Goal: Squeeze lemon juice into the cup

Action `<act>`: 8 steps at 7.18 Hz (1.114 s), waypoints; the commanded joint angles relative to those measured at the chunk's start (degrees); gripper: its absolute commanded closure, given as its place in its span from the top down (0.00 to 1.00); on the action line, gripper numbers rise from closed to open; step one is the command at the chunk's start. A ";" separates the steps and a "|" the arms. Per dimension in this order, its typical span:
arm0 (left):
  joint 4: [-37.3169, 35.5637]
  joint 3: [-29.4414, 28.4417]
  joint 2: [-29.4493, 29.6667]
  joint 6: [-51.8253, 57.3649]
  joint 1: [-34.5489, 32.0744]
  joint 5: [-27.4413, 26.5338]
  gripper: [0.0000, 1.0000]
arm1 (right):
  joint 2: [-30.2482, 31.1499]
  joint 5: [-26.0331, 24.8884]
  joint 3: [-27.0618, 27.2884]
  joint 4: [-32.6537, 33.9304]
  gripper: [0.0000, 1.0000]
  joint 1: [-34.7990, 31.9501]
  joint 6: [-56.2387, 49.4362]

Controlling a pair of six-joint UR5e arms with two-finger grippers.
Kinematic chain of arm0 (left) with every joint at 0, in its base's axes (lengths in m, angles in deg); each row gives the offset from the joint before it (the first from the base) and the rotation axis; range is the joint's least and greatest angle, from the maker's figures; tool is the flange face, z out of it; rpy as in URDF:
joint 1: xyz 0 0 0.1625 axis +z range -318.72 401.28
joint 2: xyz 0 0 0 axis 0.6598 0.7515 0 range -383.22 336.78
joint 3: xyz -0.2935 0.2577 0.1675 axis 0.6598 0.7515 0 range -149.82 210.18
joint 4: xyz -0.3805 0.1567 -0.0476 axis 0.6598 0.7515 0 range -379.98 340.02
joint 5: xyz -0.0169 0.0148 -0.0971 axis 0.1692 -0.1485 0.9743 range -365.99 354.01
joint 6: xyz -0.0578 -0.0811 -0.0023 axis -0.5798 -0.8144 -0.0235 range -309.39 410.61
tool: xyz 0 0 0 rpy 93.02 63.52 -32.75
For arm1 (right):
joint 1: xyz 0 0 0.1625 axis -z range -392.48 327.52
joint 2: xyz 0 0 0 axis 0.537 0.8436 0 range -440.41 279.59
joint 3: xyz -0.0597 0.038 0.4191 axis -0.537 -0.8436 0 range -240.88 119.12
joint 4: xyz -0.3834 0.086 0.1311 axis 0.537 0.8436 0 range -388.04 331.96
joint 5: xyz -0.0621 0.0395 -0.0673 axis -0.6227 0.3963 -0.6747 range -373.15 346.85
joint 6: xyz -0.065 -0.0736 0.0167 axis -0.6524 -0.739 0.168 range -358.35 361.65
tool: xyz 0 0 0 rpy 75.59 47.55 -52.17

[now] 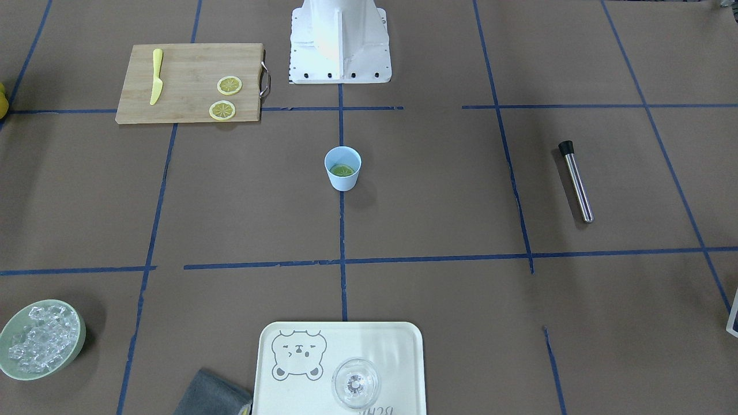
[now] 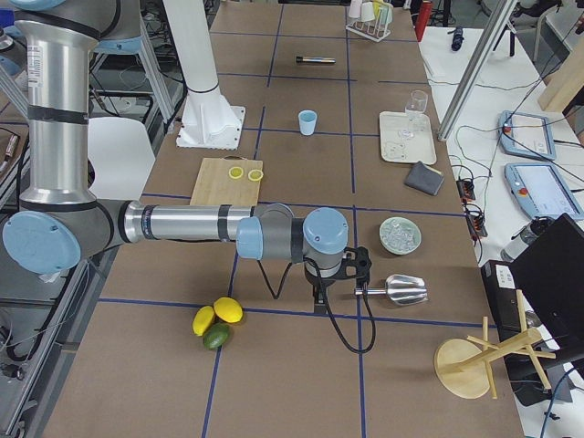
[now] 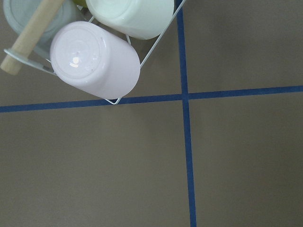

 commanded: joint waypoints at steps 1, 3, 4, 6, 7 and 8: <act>0.09 0.23 0.00 0.07 0.03 0.00 1.00 | 0.09 0.00 0.15 0.00 1.00 0.00 -0.09; 0.09 0.32 0.09 0.07 0.03 0.00 1.00 | 0.09 0.00 0.24 0.00 1.00 0.00 -0.09; 0.26 0.23 0.00 0.16 0.03 0.09 1.00 | 0.09 0.00 0.33 0.00 1.00 0.00 -0.09; 0.35 0.32 0.00 0.16 0.03 0.18 1.00 | 0.00 0.09 0.33 -1.05 1.00 0.00 -0.09; 0.44 0.23 0.09 0.16 0.03 0.18 1.00 | 0.00 0.09 0.33 -1.14 1.00 0.00 -0.09; 0.44 0.06 0.09 0.16 0.03 0.18 1.00 | 0.00 0.09 0.33 -1.14 1.00 0.00 -0.09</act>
